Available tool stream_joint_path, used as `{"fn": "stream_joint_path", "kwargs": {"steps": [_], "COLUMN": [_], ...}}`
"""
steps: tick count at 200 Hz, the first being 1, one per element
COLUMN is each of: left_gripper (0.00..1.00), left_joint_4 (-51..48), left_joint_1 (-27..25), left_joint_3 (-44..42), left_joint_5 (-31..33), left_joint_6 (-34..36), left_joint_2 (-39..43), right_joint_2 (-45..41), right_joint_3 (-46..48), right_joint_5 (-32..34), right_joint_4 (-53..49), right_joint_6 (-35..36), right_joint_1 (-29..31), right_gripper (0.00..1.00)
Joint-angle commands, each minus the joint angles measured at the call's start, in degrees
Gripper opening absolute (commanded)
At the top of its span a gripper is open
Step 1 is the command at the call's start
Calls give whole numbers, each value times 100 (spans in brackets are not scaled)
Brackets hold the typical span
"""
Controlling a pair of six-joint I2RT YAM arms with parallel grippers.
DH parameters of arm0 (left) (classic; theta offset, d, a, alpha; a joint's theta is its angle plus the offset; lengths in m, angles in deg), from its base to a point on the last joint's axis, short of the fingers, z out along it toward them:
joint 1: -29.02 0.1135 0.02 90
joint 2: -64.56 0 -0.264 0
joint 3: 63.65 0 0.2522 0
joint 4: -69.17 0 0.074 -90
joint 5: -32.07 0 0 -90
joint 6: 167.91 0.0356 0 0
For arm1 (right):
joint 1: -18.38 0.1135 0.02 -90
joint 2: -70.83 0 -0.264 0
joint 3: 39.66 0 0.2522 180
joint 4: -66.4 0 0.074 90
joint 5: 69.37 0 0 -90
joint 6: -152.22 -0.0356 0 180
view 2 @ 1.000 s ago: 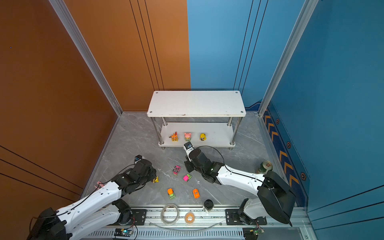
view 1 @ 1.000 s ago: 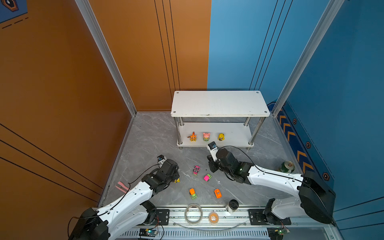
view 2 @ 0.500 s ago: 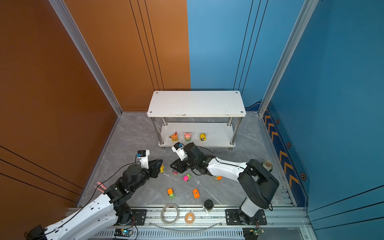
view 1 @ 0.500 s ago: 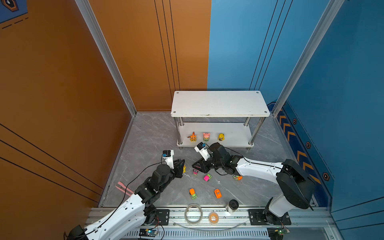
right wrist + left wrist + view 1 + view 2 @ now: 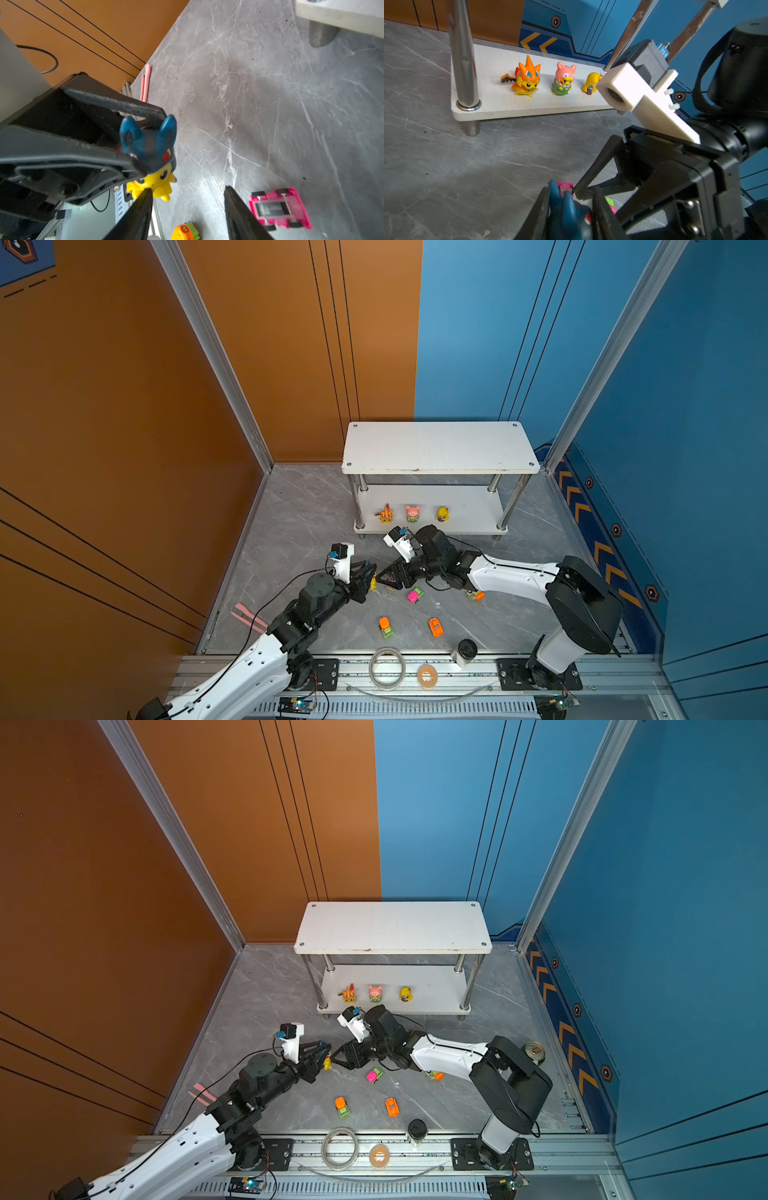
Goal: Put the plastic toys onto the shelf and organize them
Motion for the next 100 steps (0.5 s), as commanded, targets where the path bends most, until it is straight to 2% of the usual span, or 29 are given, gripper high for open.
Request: {"fn": "stream_joint_path", "kwargs": {"steps": [1, 53, 100], "left_gripper": [6, 6, 6], "left_joint_4": [449, 361, 319], "left_joint_1": [-34, -22, -12], "left_joint_3": [113, 38, 25], "left_joint_5": [-695, -641, -637], "left_joint_6": [12, -74, -115], "left_joint_2": [-131, 43, 49], "right_joint_2": [-200, -417, -429], "right_joint_3": [-103, 96, 129], "right_joint_5": [-184, -139, -231], "right_joint_4": [74, 123, 224], "right_joint_6": [291, 355, 333], "right_joint_1": [314, 409, 507], "right_gripper": [58, 64, 66]}}
